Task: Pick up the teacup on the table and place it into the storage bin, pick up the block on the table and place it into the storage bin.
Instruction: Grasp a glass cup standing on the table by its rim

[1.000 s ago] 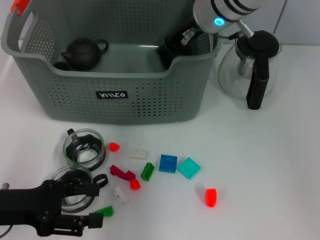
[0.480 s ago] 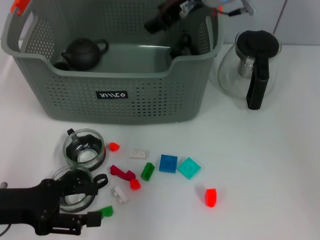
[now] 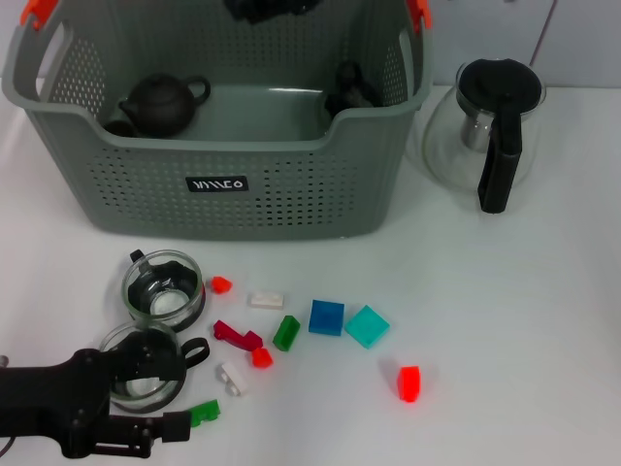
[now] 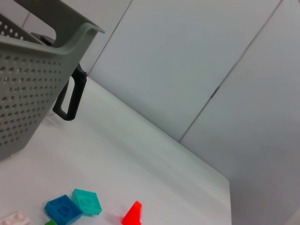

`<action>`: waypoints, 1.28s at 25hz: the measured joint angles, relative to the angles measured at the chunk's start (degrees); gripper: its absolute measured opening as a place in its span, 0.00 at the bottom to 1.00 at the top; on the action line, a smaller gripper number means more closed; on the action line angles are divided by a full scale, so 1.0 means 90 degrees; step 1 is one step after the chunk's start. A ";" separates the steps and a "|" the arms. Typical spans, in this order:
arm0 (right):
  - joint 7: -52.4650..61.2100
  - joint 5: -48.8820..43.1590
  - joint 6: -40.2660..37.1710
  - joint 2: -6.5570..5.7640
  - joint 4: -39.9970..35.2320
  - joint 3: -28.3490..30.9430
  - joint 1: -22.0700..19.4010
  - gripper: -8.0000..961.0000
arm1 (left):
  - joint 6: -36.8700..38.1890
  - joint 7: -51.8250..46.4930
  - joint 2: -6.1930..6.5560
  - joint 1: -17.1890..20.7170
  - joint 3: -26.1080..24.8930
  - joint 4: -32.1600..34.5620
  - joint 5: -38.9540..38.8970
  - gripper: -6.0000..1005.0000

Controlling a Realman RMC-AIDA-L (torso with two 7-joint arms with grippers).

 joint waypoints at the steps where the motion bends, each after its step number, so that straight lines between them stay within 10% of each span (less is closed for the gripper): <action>1: -0.0006 0.0205 -0.0180 -0.0010 -0.0222 0.0003 -0.0137 0.72 | 0.0000 -0.0003 0.0005 0.0001 0.0000 0.0000 0.0000 0.87; 16: -0.0061 0.1545 -0.3013 0.0057 -0.1519 0.0100 -0.1424 0.86 | 0.0011 -0.0901 0.0256 -0.0281 -0.0185 -0.0140 -0.0034 0.87; 32: -0.0230 0.0955 -0.3978 -0.0482 -0.1208 0.0738 -0.1885 0.93 | 0.0089 -0.2083 0.0612 -0.0997 -0.0033 -0.0781 0.0372 0.88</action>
